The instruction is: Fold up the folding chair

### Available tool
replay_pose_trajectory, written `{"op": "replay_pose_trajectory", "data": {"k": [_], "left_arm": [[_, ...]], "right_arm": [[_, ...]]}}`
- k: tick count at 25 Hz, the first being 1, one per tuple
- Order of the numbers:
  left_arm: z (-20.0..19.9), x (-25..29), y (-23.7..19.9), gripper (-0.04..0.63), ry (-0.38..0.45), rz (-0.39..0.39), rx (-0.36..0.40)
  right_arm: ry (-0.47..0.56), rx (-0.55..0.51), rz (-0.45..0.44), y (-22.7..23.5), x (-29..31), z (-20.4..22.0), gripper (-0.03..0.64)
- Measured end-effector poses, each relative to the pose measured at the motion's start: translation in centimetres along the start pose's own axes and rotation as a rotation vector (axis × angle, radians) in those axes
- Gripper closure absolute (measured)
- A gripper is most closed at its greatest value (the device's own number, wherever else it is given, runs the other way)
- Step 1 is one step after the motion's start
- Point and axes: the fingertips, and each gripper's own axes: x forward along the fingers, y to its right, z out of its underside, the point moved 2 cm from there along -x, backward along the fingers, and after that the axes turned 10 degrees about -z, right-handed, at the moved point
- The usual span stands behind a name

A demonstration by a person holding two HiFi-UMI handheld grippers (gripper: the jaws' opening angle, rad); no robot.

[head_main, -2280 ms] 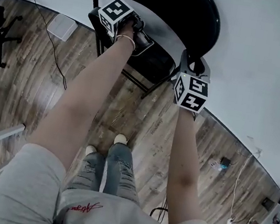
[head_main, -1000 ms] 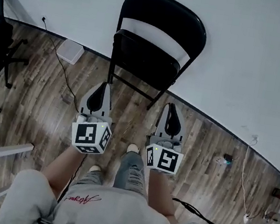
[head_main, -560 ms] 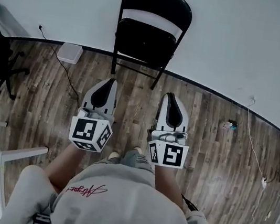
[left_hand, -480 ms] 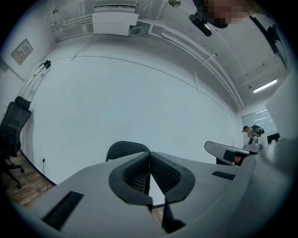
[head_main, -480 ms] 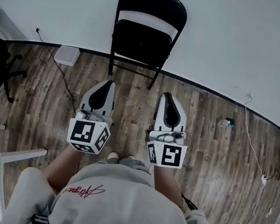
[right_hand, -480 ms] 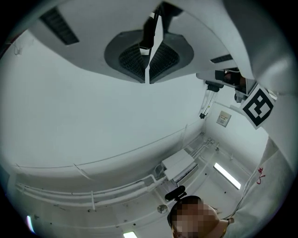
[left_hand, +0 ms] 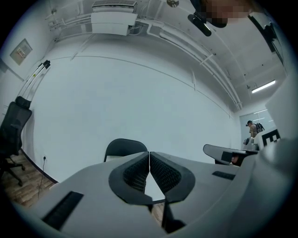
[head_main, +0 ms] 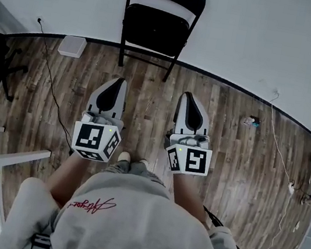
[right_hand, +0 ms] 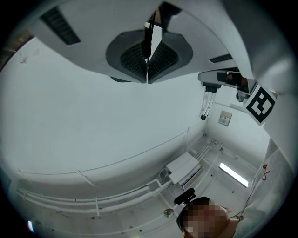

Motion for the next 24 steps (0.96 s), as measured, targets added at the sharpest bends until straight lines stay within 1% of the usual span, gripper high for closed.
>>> {"op": "replay_pose_trajectory", "data": {"k": [3,7,11,14,18,24], "left_arm": [[0.1,-0.4,0.3,0.575,-0.006,0.010,-0.003],[-0.1,-0.6,0.3,0.575,0.007,0.015,-0.040],[-0.2,-1.0,0.2,0.575,0.009,0.017,-0.045],[-0.1,-1.3,0.0,0.575,0.016,0.030,-0.066],[0.0,-1.7,-0.2,0.575,0.018,0.038,-0.060],[-0.3,-2.1,0.1,0.575,0.024,0.067,-0.059]], "right_arm": [[-0.002,0.008,-0.015,-0.4,-0.1,0.0,0.592],[-0.004,-0.001,-0.036,-1.2,0.3,0.0,0.592],[-0.002,0.013,-0.051,-2.1,0.4,0.0,0.592],[0.002,0.023,-0.064,-2.9,0.4,0.0,0.592],[0.006,0.017,-0.092,-4.2,0.5,-0.1,0.592],[0.007,0.015,-0.099,-5.1,0.4,-0.4,0.592]]}}
